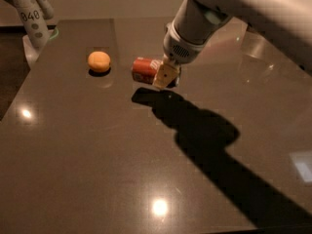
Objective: Move coke can near redbull can
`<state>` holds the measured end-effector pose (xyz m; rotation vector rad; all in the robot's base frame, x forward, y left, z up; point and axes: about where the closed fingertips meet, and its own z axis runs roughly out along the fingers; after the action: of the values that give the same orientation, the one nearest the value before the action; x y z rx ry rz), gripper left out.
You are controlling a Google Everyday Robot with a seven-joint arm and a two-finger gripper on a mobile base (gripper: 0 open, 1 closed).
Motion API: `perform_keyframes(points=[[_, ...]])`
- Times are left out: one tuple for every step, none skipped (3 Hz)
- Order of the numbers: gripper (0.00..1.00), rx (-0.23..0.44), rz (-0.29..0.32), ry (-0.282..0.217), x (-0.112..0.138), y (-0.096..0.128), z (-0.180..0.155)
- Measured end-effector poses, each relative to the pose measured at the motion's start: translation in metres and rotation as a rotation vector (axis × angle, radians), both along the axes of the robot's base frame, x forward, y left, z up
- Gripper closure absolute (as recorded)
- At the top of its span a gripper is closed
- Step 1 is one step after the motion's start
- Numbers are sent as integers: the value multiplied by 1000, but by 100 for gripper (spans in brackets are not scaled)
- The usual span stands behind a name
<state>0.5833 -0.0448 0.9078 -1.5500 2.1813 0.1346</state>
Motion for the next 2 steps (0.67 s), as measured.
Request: perform_keyframes(points=[[100, -10, -16, 17, 31, -14, -12], [75, -47, -36, 25, 61, -33, -24]])
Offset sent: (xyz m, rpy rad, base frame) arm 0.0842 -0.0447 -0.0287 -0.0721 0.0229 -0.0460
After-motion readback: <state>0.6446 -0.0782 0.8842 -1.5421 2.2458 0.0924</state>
